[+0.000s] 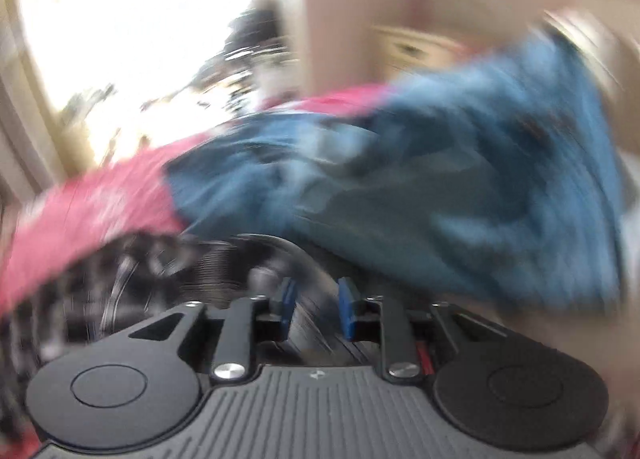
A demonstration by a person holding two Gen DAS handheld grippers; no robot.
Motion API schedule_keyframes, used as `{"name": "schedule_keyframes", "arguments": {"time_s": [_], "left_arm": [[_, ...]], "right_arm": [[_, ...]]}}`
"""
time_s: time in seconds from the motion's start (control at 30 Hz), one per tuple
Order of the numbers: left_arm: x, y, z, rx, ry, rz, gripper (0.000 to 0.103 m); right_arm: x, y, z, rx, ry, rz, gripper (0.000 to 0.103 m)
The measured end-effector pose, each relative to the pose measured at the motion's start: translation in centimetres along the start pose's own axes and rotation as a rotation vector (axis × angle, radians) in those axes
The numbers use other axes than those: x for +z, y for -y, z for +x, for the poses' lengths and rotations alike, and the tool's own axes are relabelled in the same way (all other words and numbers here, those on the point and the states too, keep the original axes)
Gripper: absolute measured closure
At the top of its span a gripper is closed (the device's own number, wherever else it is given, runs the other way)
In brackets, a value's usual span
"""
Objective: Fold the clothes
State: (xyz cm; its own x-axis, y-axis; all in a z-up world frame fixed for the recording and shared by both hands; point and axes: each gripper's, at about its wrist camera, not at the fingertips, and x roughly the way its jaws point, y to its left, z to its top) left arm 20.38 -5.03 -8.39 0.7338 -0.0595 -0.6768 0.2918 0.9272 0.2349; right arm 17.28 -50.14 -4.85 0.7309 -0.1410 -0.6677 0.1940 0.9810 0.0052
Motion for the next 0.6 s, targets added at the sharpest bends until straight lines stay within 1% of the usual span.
{"name": "schedule_keyframes", "arguments": {"time_s": [0.03, 0.1, 0.2, 0.27, 0.37, 0.47, 0.53, 0.6], "left_arm": [[0.0, 0.0, 0.0, -0.001, -0.001, 0.000, 0.054], [0.0, 0.0, 0.0, -0.002, 0.001, 0.001, 0.054], [0.0, -0.1, 0.1, -0.005, 0.002, -0.005, 0.054], [0.0, -0.2, 0.2, -0.008, 0.002, -0.010, 0.054], [0.0, -0.3, 0.4, -0.014, 0.003, -0.016, 0.053], [-0.1, -0.4, 0.5, -0.019, 0.005, -0.018, 0.053], [-0.1, -0.5, 0.5, -0.020, 0.007, -0.020, 0.052], [-0.2, -0.5, 0.5, -0.022, 0.009, -0.023, 0.052]], "right_arm": [[0.7, -1.2, 1.0, 0.006, -0.005, -0.091, 0.071], [1.8, -3.5, 3.1, 0.010, -0.015, -0.272, 0.071], [2.7, -5.7, 6.6, 0.013, -0.070, -0.466, 0.071], [2.9, -6.4, 8.4, -0.001, -0.112, -0.559, 0.071], [2.8, -6.6, 9.8, -0.002, -0.170, -0.639, 0.071], [2.7, -7.0, 10.4, 0.006, -0.198, -0.714, 0.071], [3.1, -6.9, 10.3, 0.030, -0.200, -0.724, 0.071], [3.9, -6.6, 9.8, 0.060, -0.180, -0.695, 0.071]]}}
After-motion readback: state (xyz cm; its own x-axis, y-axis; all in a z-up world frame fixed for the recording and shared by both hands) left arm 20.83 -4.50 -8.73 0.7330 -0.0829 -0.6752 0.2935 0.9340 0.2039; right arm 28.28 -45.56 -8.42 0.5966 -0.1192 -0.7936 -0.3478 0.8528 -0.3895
